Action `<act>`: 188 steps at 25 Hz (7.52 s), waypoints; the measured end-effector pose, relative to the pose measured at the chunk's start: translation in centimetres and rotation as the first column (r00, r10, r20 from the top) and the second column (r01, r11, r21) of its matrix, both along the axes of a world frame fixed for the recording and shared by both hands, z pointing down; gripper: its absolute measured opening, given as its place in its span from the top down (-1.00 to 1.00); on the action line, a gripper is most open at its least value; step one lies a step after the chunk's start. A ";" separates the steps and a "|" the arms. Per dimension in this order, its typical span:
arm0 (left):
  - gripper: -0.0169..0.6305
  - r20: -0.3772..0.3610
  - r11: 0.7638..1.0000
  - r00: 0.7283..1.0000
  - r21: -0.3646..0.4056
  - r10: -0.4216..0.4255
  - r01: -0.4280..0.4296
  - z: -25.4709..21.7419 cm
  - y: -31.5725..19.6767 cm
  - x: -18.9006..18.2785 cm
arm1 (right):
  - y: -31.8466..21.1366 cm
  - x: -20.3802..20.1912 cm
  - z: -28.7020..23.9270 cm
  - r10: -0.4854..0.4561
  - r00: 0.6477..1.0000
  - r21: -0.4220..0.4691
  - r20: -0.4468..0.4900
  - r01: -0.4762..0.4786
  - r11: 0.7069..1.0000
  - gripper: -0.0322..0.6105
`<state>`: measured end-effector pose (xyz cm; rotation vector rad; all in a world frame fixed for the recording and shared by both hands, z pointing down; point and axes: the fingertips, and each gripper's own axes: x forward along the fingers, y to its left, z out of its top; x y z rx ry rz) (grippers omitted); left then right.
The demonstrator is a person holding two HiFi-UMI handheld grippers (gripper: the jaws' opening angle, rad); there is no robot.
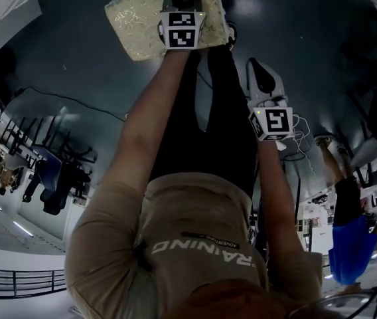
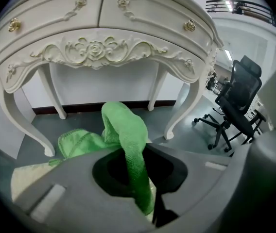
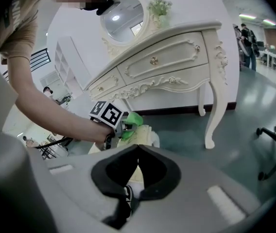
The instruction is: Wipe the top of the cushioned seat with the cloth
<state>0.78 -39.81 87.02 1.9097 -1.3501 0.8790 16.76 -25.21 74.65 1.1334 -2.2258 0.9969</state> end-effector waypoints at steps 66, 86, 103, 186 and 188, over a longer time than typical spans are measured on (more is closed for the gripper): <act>0.81 -0.103 0.959 0.958 0.072 -0.267 0.275 -2.3 16.8 -16.8 | 14.0 -9.7 -1.7 -0.094 0.996 0.025 0.012 0.093 0.995 0.89; 0.81 -0.178 0.982 0.969 0.044 -0.172 0.183 -1.1 9.7 10.4 | 9.6 10.2 1.8 -0.093 0.995 -0.020 0.027 0.094 0.995 0.89; 0.81 -0.381 0.980 0.924 0.190 0.020 0.057 -10.1 15.2 13.9 | 10.4 7.6 1.0 -0.083 0.996 0.050 0.019 0.082 0.995 0.89; 0.81 -0.317 0.989 0.948 0.132 -0.024 0.069 -12.1 30.5 18.3 | 23.7 14.3 -4.6 -0.006 0.994 0.125 0.105 -0.007 0.992 0.89; 0.81 -0.316 0.986 0.949 0.153 -0.022 0.074 -13.9 32.2 16.6 | 25.1 12.3 -6.0 -0.025 0.994 0.138 0.108 0.010 0.990 0.89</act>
